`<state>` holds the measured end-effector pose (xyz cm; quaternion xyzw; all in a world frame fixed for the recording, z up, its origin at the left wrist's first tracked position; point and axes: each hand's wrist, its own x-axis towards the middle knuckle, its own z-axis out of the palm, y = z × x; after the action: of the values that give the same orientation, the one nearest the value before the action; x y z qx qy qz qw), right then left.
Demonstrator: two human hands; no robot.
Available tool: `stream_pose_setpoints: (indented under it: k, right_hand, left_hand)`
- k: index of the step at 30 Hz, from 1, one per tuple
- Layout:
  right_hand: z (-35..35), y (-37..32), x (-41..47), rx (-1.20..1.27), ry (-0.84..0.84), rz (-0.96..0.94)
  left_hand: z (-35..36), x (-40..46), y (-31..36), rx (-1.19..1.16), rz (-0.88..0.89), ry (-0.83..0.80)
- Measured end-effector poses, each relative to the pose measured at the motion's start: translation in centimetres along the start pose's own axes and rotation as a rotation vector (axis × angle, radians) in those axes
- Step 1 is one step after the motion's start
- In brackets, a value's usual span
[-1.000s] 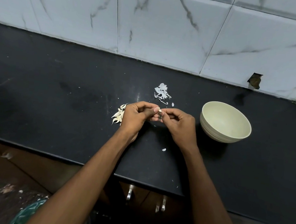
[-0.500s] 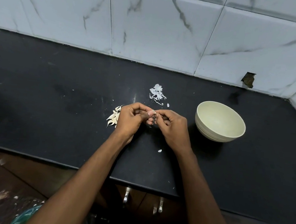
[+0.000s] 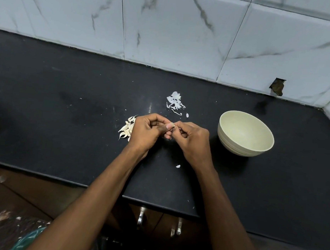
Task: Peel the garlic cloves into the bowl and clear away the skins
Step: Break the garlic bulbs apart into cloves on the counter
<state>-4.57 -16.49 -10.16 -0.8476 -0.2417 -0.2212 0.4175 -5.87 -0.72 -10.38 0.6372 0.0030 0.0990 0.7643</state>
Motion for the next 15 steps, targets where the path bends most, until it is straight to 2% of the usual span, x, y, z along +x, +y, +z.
stream_pose_setpoints:
  k: [3,8,15]
  right_hand:
    - [0.0,-0.07,0.07,0.037,-0.015,0.026]
    - [-0.06,0.25,0.42,0.255,-0.046,0.161]
    - [0.18,-0.07,0.49,0.406,-0.043,0.202]
  left_hand:
    - [0.03,-0.02,0.0,-0.003,0.014,-0.001]
    - [-0.34,0.17,0.02,-0.075,-0.027,-0.011]
    - [-0.54,0.27,0.33,-0.159,-0.057,-0.059]
